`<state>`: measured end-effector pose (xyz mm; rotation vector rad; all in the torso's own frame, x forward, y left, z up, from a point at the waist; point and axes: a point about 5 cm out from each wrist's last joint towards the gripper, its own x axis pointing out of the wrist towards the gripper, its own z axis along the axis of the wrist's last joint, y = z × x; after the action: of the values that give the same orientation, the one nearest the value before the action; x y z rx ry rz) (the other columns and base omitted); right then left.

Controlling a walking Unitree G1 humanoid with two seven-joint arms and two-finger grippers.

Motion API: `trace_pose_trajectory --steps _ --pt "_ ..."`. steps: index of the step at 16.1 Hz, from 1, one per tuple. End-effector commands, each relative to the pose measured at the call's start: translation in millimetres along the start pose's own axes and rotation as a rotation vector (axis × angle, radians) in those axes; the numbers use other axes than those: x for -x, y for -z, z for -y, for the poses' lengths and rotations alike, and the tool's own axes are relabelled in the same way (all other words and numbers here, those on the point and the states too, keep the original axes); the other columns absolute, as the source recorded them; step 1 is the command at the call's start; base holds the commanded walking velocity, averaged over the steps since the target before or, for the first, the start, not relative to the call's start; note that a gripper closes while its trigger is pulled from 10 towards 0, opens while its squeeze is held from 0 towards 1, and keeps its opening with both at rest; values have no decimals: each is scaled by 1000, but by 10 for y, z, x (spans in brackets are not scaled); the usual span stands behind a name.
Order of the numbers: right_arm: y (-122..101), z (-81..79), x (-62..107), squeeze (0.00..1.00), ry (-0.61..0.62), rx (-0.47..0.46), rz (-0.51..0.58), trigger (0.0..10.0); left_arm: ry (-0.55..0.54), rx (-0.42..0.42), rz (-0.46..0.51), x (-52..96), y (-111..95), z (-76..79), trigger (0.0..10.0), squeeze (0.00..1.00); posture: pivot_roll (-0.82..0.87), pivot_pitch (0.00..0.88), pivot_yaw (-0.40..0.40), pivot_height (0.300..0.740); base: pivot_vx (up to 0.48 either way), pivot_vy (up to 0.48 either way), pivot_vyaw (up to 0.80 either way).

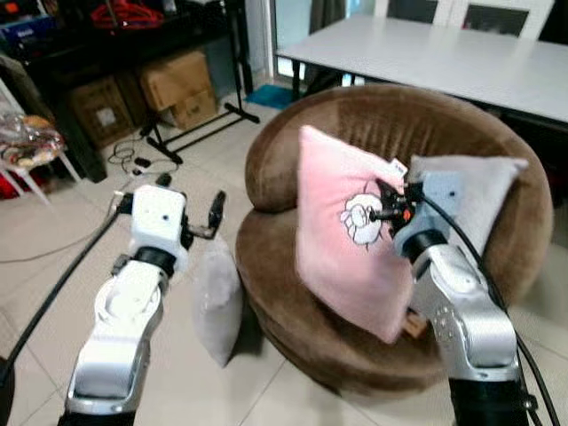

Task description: Move the pillow to the sofa from floor

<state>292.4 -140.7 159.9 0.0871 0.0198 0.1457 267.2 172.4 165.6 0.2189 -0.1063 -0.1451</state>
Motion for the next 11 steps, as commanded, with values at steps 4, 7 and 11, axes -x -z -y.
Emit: trace_pose_trajectory --steps 4,7,11 --pt "-130 -116 -30 0 -50 -3 66 10000 -24 -12 -9 19 17 -63 10000 478 -78 0 38 740 322 0 0" --pt "-133 -119 -35 0 -52 -2 67 10000 -24 -11 -9 18 19 -61 10000 478 -78 0 35 740 325 0 0" --pt "-132 -137 -46 0 -65 0 65 10000 -32 -11 -12 40 31 -72 10000 478 -70 0 27 740 324 0 0"
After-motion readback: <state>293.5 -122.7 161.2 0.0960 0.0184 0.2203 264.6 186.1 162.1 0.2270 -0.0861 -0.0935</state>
